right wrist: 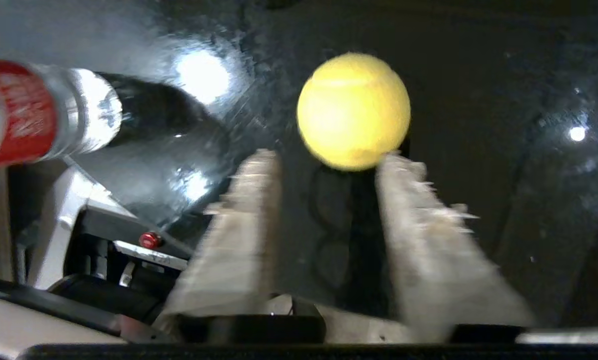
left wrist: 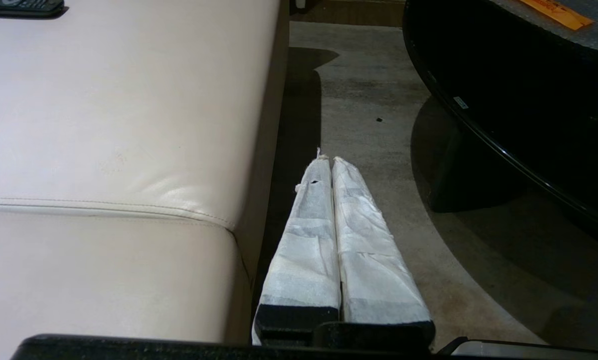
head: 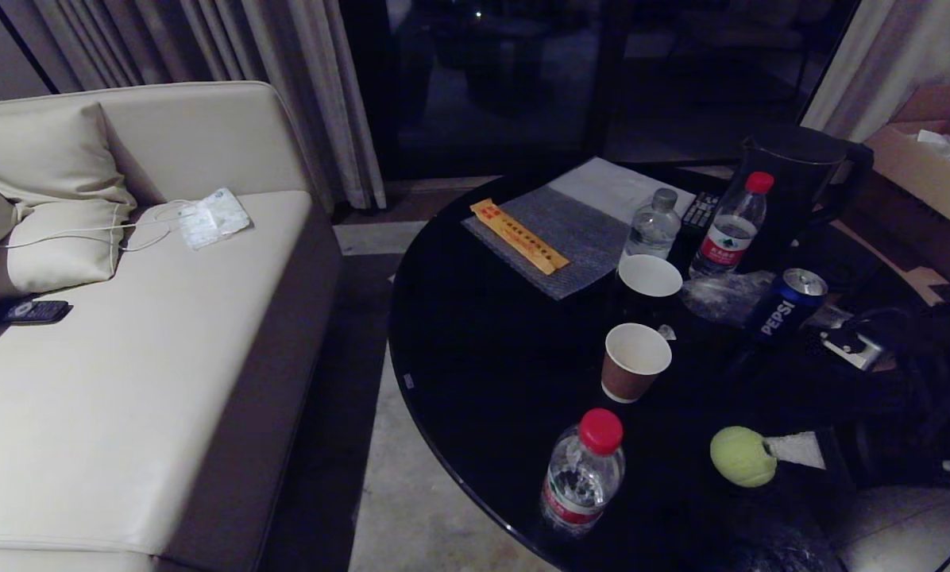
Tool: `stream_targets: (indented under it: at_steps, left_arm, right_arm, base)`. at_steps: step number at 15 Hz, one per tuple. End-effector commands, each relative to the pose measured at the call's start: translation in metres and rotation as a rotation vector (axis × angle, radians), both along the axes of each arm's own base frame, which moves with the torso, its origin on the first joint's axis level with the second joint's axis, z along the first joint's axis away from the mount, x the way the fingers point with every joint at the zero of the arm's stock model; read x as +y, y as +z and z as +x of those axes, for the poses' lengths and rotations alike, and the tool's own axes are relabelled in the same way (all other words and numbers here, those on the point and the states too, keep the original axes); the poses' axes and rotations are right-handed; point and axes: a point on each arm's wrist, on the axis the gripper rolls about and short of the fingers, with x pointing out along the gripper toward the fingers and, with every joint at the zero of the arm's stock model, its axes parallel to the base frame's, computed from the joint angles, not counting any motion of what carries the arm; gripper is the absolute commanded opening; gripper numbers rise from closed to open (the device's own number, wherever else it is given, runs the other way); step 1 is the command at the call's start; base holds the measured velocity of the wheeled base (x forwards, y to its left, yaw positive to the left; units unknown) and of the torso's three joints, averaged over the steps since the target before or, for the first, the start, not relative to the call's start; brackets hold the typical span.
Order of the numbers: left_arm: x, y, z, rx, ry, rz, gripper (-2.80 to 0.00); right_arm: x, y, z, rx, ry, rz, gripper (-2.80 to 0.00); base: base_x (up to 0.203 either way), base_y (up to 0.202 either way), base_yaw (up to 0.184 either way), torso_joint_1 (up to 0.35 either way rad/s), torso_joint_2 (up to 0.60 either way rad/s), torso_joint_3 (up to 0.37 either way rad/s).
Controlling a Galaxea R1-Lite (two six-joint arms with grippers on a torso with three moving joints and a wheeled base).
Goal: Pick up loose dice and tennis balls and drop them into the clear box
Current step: Pick up the ball on the table
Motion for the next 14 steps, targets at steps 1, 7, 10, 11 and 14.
stream_targets:
  at_steps: [1,7,10,11,14]
  left_arm:
    - [0.0,0.0,0.0,0.003,0.0,0.0,-2.8]
    - [0.0,0.0,0.0,0.003,0.0,0.0,-2.8]
    - [0.0,0.0,0.0,0.003,0.0,0.0,-2.8]
    - [0.0,0.0,0.0,0.003,0.0,0.0,-2.8]
    - [0.0,0.0,0.0,0.003,0.0,0.0,-2.8]
  right_arm:
    - [0.004,-0.011,0.026,0.056,-0.018,-0.033,0.0]
    - [0.005,-0.026,0.043,0.117,-0.024,-0.069,0.0]
    - [0.005,-0.037,0.041,0.192,-0.021,-0.083,0.0]
    - [0.005,-0.04,0.041,0.217,-0.021,-0.089,0.0]
    - [0.007,-0.048,0.049,0.24,-0.017,-0.092,0.0]
  base:
    - [0.0,0.0,0.0,0.0,0.0,0.0]
    - [0.0,0.0,0.0,0.0,0.0,0.0]
    - [0.0,0.0,0.0,0.0,0.0,0.0]
    - [0.0,0.0,0.0,0.0,0.0,0.0]
    - [0.0,0.0,0.0,0.0,0.0,0.0]
